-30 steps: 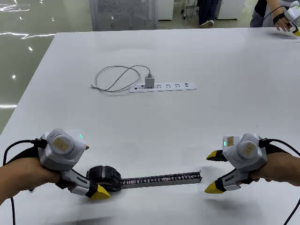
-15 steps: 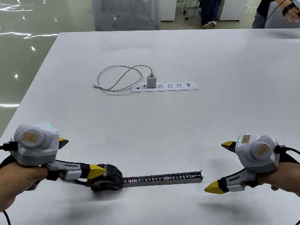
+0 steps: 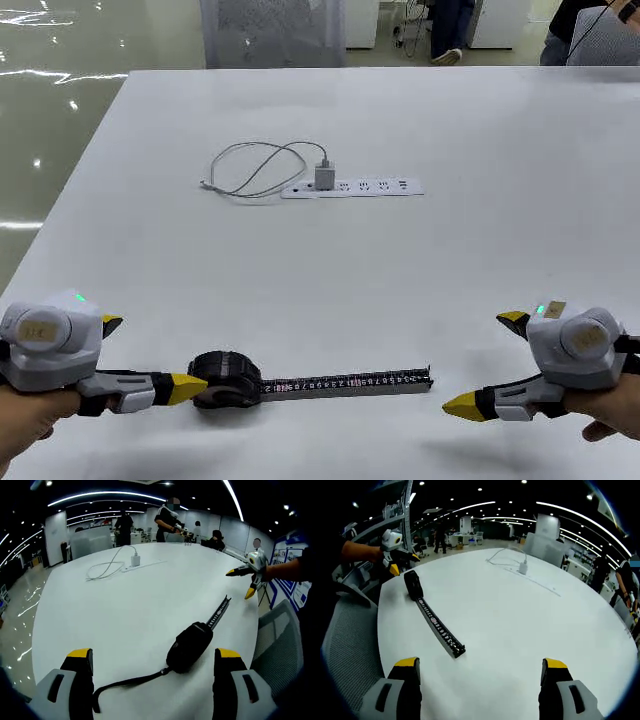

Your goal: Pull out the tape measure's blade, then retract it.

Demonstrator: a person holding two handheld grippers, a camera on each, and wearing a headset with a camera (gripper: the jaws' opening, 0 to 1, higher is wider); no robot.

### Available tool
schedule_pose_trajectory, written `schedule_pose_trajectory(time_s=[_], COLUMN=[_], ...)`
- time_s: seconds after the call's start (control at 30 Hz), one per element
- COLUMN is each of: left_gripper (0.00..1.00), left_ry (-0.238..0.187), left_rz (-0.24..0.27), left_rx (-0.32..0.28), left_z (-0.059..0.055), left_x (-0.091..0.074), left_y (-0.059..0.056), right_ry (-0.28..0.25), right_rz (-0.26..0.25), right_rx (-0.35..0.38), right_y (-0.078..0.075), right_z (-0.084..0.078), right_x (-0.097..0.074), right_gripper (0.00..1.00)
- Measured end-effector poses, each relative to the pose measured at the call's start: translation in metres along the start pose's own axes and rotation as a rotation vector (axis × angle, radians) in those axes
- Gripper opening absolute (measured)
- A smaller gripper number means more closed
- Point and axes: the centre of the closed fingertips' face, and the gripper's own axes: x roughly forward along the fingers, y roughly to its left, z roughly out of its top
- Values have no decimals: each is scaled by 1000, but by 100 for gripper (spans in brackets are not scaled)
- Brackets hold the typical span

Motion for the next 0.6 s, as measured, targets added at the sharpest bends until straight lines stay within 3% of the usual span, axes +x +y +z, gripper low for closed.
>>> schedule_pose_trajectory(time_s=[0.13,0.23,0.3,0.5,0.6], left_gripper=[99,99,99,99,99], left_ry=[-27,-70,-71,-61,-71], left_rz=[1,2,23,32,27], left_rx=[24,-12,-10,7,-24], left_z=[1,1,-4,-16,-21], left_x=[-7,-11,-13,-19,-21], left_y=[-4,-6,-4,-8,-8], right_ry=[-44,-51,-72,-71,-62], right_rz=[-32,-40,-52,-53,-52], right_rx=[8,2,19,36,47], right_y=[4,10,11,22,28], right_z=[0,-5,-6,-18,-23], right_x=[-11,-17,-21,-31,-37], right_gripper=[99,99,99,99,99])
